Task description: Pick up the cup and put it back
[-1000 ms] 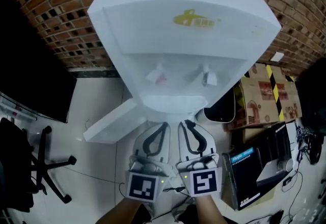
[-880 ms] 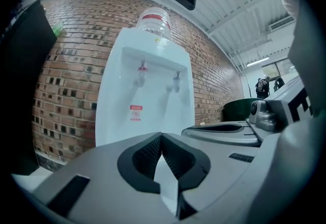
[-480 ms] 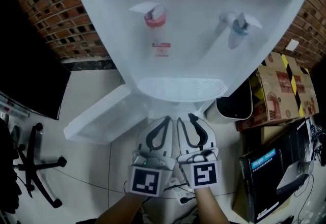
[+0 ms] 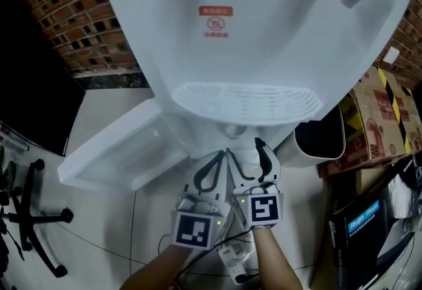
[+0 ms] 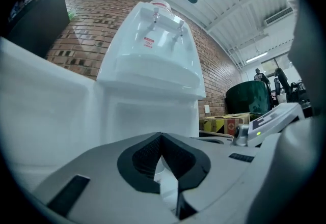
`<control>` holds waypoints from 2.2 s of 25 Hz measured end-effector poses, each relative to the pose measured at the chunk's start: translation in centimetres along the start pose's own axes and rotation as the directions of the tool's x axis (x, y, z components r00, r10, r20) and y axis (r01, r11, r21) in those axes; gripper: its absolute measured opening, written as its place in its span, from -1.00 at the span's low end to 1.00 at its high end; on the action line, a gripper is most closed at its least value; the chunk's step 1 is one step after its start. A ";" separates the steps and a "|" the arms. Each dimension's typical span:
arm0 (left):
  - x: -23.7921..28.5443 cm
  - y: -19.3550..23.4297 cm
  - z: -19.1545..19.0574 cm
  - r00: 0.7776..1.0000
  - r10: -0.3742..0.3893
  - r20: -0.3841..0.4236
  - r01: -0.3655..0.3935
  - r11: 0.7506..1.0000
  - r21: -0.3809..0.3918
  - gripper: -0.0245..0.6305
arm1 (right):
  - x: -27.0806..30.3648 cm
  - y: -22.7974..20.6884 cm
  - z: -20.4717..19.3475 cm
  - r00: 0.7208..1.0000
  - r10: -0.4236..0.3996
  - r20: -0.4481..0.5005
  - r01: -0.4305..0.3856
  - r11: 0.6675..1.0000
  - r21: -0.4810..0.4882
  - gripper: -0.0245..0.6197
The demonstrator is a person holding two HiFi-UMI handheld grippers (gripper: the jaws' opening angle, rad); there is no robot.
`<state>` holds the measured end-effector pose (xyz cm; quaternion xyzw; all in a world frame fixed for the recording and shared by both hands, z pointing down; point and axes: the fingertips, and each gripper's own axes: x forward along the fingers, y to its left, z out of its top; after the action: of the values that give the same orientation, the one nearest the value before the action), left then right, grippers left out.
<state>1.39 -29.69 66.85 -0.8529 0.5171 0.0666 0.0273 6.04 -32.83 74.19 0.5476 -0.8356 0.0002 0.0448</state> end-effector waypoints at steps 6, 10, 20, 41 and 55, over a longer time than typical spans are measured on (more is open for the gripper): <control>-0.6 0.8 -2.4 1.000 0.009 -0.008 -0.009 1.000 -0.014 -0.93 | 4.7 -1.0 -5.2 1.000 -0.019 -0.008 0.020 1.000 0.023 0.25; -1.3 0.8 -3.0 1.000 0.003 -0.009 -0.003 1.000 0.004 -0.93 | 7.3 -1.6 -7.9 0.999 -0.023 -0.026 0.024 0.999 0.038 0.42; -2.2 1.6 -2.8 0.999 0.019 -0.028 -0.019 1.000 0.003 -0.93 | 11.5 -2.8 -11.0 0.997 -0.035 -0.074 0.036 0.999 0.013 0.17; -2.3 2.3 -0.2 1.000 0.014 -0.012 -0.013 0.995 0.100 -0.93 | -1.7 1.1 3.3 0.998 -0.055 -0.001 0.055 0.998 0.004 0.15; -2.7 0.2 1.8 1.000 -0.015 0.012 0.014 0.995 0.094 -0.93 | -6.1 2.0 7.6 0.997 -0.076 0.009 0.077 0.995 -0.060 0.15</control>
<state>-0.20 -27.20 65.43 -0.8540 0.5132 0.0471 0.0711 6.07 -26.89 66.27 0.5775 -0.8138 -0.0287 0.0585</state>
